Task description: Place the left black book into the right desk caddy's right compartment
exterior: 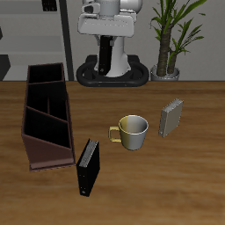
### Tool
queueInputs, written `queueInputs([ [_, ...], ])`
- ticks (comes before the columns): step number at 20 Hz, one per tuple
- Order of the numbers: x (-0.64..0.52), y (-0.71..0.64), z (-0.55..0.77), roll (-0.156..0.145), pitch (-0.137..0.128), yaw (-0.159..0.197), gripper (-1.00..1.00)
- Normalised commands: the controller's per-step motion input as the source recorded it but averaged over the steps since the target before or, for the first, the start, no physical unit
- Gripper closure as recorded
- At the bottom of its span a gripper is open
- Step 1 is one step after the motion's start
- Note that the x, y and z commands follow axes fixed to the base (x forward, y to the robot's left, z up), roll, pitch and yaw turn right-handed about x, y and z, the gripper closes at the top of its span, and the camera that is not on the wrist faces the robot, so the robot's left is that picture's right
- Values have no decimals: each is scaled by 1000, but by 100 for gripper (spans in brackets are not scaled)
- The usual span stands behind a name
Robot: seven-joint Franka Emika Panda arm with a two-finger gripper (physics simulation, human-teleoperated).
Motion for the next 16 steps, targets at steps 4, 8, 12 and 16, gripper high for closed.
queueInputs([
  [4, -194, -336, 54, 57, 64, 21, 100],
  [8, -67, -307, 116, -17, -5, 48, 100],
  [12, 8, -343, 78, -24, 37, -2, 100],
  [16, 218, -969, 137, -102, 33, -34, 100],
])
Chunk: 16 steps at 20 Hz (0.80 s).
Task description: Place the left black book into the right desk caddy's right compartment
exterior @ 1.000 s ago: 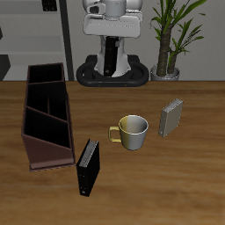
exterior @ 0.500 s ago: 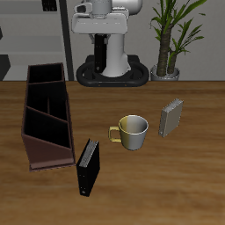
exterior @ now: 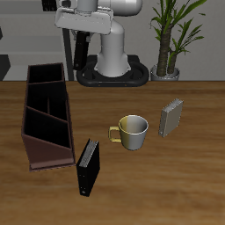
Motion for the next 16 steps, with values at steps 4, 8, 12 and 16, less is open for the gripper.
queueInputs([
  [4, 53, -434, -145, -54, 30, -9, 100],
  [8, -120, -323, -12, -42, -7, -19, 100],
  [12, 3, -258, -20, -60, 10, -44, 100],
  [16, -136, -155, 28, -52, -33, -53, 100],
])
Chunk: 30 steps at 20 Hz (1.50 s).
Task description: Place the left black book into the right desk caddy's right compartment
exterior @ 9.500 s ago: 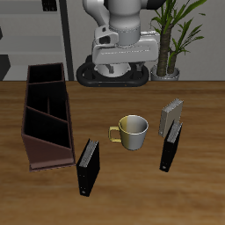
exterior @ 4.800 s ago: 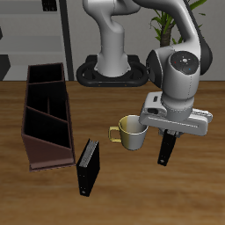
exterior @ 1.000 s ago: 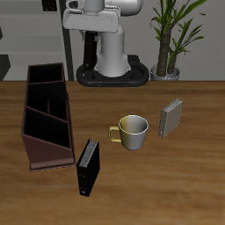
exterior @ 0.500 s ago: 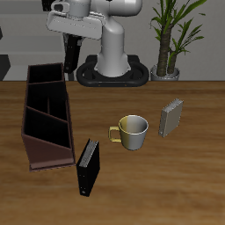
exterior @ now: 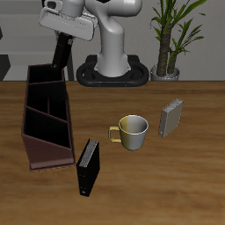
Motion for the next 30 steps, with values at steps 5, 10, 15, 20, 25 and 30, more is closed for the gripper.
queueInputs([
  [5, -74, -117, 39, -45, -26, -6, 100],
  [10, 18, -181, -14, -45, -16, -16, 100],
  [15, 83, -103, -108, -42, 3, 5, 100],
  [20, 158, -121, -204, -35, 27, 28, 100],
  [25, 57, -71, -124, -32, 12, 7, 100],
  [30, 77, -65, -142, -18, 18, 8, 100],
])
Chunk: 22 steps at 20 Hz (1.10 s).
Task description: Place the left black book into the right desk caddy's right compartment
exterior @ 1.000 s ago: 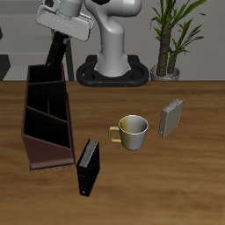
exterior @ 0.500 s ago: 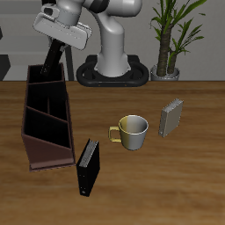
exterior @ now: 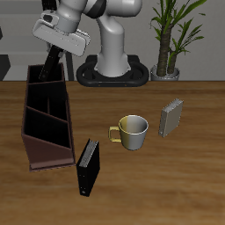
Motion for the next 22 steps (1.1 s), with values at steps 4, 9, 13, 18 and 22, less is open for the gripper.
queueInputs([
  [4, 109, -99, -171, -28, 30, -5, 100],
  [9, 122, -144, -316, -36, 48, 1, 100],
  [13, 92, -73, -321, -9, 50, -5, 100],
  [18, 67, -40, -280, -19, 58, -11, 100],
  [22, 51, -102, -208, -75, 76, -7, 100],
])
